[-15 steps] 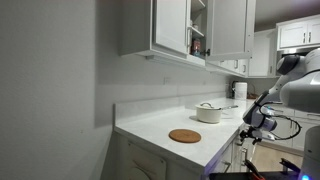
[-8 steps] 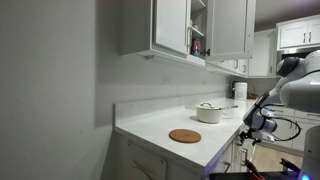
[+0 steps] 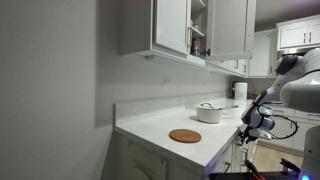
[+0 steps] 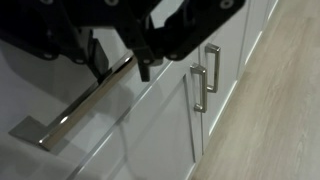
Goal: Open the second drawer from the left
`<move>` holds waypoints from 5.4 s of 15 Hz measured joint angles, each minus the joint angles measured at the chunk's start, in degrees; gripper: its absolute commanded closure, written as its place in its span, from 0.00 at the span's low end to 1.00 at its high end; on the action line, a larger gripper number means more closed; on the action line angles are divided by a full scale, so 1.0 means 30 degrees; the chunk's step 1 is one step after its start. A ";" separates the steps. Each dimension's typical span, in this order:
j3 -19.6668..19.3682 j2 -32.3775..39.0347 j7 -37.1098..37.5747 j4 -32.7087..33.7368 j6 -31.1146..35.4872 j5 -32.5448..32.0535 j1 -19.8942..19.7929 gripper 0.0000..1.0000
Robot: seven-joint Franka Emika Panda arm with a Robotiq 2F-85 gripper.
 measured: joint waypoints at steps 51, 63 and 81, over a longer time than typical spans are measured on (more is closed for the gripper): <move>-0.1307 -0.3520 0.2949 -0.3373 -0.2686 0.2718 -0.4020 0.90; -0.5580 -0.3975 -0.1749 0.0256 -1.0271 0.4300 -0.6027 0.08; -0.9348 -1.1159 -0.2223 0.2346 -1.6392 0.0776 -0.1744 0.00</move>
